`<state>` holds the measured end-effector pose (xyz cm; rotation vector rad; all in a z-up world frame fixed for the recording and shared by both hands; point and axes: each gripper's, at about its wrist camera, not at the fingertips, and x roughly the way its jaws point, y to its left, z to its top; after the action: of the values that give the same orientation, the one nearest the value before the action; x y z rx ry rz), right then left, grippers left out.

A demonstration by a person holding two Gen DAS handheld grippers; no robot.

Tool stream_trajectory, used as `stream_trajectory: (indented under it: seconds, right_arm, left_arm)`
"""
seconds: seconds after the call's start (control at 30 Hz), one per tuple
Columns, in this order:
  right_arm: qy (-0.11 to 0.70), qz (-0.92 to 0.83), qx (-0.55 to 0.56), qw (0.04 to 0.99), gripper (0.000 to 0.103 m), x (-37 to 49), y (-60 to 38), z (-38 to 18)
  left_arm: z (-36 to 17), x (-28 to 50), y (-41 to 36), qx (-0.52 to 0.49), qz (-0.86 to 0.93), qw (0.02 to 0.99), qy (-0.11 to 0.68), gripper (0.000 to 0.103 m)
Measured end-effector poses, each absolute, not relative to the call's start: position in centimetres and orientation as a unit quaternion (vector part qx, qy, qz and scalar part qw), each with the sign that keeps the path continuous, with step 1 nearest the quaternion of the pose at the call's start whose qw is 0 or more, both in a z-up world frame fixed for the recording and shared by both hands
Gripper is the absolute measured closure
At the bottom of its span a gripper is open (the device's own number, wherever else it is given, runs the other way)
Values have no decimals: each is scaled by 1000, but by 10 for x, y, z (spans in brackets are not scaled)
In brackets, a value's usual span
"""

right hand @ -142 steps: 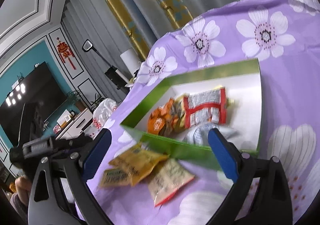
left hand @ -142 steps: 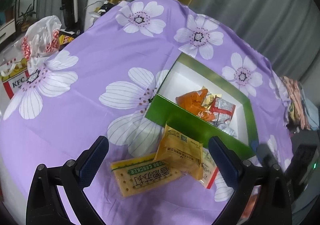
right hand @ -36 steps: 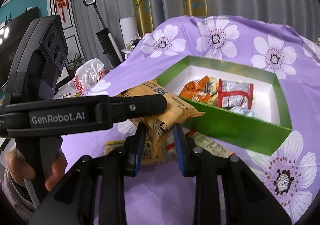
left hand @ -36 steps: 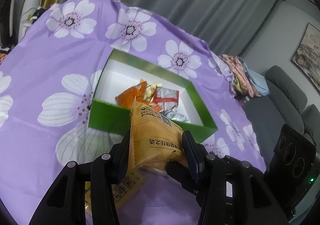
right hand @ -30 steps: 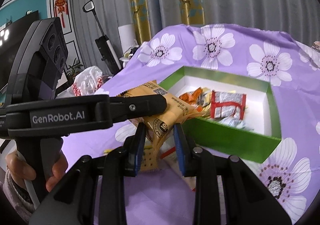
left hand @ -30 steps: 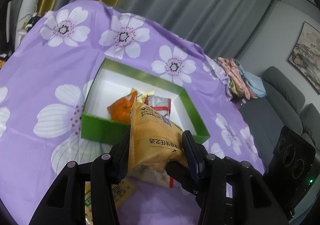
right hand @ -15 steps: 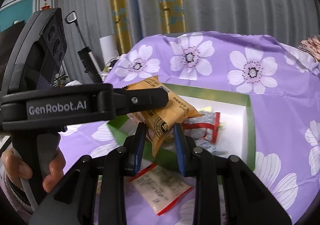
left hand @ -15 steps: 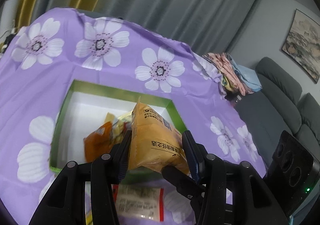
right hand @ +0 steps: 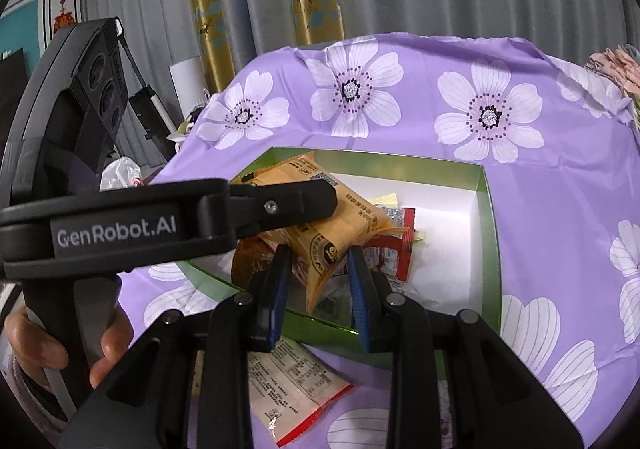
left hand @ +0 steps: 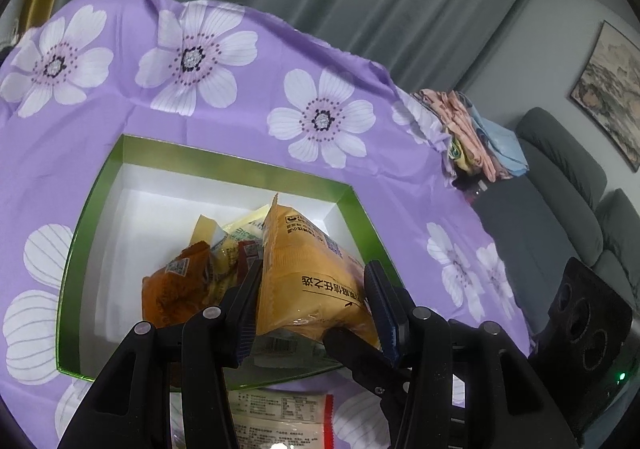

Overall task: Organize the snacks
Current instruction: 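Carry the yellow bag over the green box with the left gripper, then lower the yellow bag into the box and open the left gripper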

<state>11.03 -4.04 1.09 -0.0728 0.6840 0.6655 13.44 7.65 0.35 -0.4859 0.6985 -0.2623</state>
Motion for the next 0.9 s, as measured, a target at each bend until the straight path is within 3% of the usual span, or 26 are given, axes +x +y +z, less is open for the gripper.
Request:
stream_trajectory:
  seconds: [0.9]
  right_arm:
    - [368, 315, -53, 873, 71, 132, -24, 4]
  left_arm:
    - [-10, 152, 90, -254, -115, 890, 361, 54]
